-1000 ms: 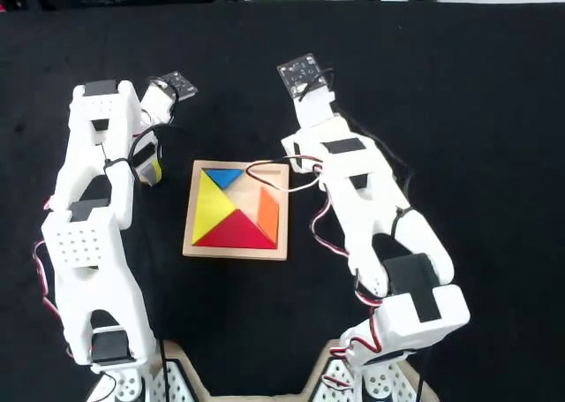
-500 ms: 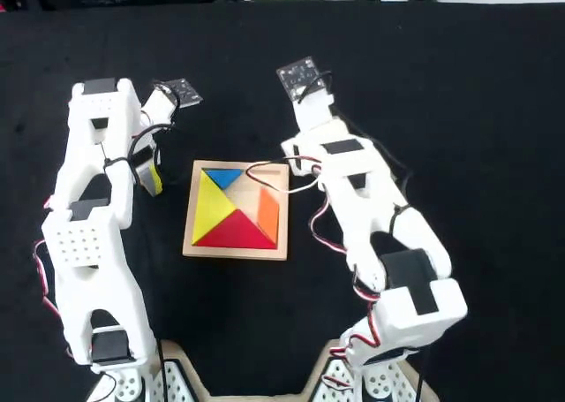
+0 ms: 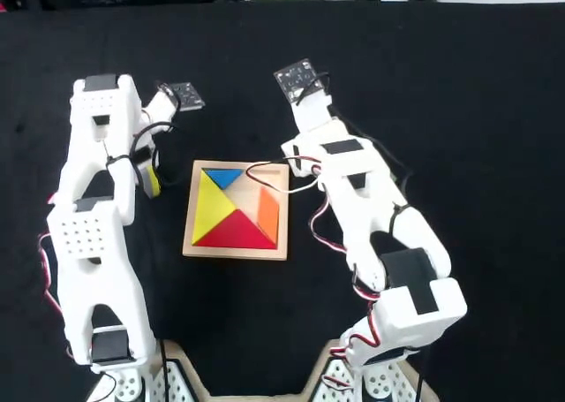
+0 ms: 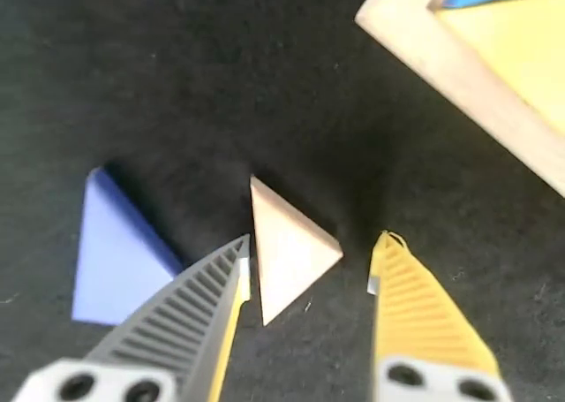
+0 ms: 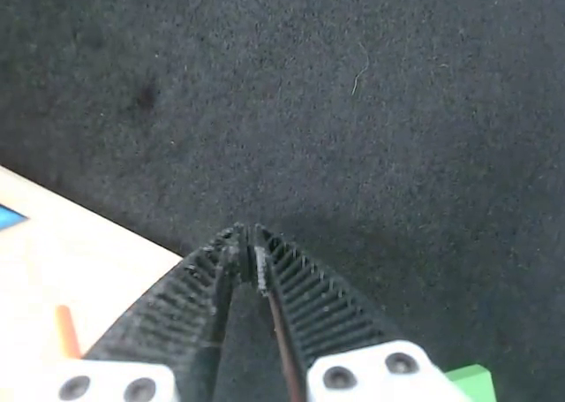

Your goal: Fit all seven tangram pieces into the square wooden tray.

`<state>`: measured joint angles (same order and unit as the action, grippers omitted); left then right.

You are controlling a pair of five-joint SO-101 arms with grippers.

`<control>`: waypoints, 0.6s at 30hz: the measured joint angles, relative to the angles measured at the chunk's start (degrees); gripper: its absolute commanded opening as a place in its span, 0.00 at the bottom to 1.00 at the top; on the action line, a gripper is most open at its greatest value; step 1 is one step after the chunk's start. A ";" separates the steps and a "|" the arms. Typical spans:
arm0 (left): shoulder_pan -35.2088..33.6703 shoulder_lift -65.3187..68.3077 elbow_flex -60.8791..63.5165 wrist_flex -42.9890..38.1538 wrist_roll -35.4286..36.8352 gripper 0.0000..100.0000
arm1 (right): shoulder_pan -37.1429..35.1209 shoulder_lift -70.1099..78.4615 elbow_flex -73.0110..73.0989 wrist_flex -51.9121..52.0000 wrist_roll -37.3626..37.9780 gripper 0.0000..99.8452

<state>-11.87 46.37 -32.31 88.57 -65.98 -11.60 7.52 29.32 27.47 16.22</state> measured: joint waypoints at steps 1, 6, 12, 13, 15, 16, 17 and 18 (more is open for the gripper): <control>0.00 0.44 -0.26 0.00 0.00 0.23 | 0.00 0.00 0.00 0.00 0.00 0.01; 0.00 1.41 -1.05 0.09 0.00 0.23 | 0.00 0.00 0.00 0.00 0.00 0.01; 0.00 1.41 -1.14 0.09 -2.81 0.16 | 0.00 0.00 0.00 0.00 0.09 0.01; 0.00 1.41 -1.14 0.35 -3.08 0.14 | 0.00 0.00 0.00 0.00 0.09 0.01; 0.00 1.41 -1.14 0.44 -3.16 0.09 | 0.00 0.00 0.00 0.00 0.09 0.01; 0.00 1.41 -1.14 0.44 -3.16 0.07 | 0.00 0.00 0.00 0.00 0.09 0.01; 0.00 1.41 -1.14 0.44 -3.16 0.05 | 0.00 0.00 0.00 0.00 0.09 0.01; 0.00 1.41 -1.14 0.44 -3.16 0.03 | 0.00 0.00 0.00 0.00 0.09 0.01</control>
<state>-11.87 47.78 -33.45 89.01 -69.14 -11.60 7.52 29.32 27.47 16.31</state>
